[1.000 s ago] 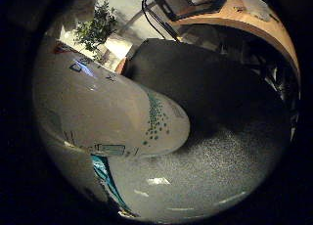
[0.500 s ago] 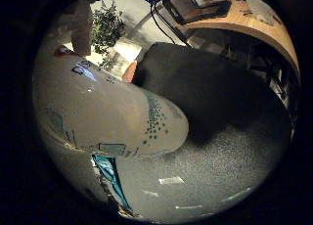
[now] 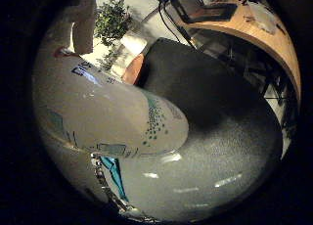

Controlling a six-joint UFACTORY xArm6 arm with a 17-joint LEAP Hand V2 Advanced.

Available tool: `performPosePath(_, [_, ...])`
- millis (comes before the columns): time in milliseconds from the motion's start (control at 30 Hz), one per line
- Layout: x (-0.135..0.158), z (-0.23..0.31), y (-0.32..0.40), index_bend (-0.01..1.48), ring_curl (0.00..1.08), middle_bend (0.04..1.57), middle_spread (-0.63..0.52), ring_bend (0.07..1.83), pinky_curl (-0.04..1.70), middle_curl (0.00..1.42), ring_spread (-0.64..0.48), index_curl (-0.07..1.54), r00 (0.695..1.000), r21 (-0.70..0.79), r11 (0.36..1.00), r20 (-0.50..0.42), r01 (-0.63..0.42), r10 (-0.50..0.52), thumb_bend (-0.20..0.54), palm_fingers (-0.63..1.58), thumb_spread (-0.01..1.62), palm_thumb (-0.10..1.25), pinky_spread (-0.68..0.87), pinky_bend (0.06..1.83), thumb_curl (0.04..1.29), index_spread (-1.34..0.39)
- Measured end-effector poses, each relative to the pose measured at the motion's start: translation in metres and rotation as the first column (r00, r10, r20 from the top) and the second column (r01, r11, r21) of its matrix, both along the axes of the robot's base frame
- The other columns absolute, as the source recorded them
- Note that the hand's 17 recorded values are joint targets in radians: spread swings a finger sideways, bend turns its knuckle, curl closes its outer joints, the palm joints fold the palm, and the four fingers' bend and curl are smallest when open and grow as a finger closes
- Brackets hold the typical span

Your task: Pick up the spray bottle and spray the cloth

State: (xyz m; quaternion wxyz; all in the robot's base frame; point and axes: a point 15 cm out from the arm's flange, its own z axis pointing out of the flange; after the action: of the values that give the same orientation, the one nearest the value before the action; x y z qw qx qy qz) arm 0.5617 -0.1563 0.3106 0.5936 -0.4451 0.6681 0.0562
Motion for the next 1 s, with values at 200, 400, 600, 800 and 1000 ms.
performPosePath(200, [-0.023, 0.013, 0.036, 1.18, 0.58, 1.34, -0.11, 1.45, 1.03, 0.61, -0.17, 0.69, 0.983, -0.048, 0.993, -0.153, -0.107, 0.099, -0.015, 1.20, 1.08, 0.98, -0.21, 1.12, 0.67, -0.19])
performPosePath(400, [-0.060, 0.047, 0.098, 1.19, 0.58, 1.35, -0.11, 1.45, 1.06, 0.60, -0.17, 0.69, 0.931, -0.055, 0.957, -0.255, -0.286, 0.263, -0.013, 1.20, 1.08, 0.97, -0.22, 1.11, 0.69, -0.19])
performPosePath(600, [-0.085, 0.068, 0.146, 1.20, 0.58, 1.35, -0.11, 1.45, 1.09, 0.60, -0.16, 0.69, 0.877, -0.155, 0.910, -0.368, -0.384, 0.308, -0.012, 1.20, 1.09, 0.96, -0.22, 1.09, 0.70, -0.19])
performPosePath(800, [-0.105, 0.071, 0.188, 1.20, 0.58, 1.35, -0.11, 1.45, 1.11, 0.60, -0.16, 0.69, 0.820, -0.221, 0.858, -0.473, -0.464, 0.322, -0.013, 1.20, 1.10, 0.95, -0.23, 1.08, 0.71, -0.19])
performPosePath(1000, [-0.119, 0.072, 0.230, 1.20, 0.58, 1.35, -0.11, 1.45, 1.11, 0.60, -0.17, 0.68, 0.770, -0.325, 0.766, -0.548, -0.554, 0.325, -0.011, 1.20, 1.11, 0.93, -0.23, 1.08, 0.71, -0.20])
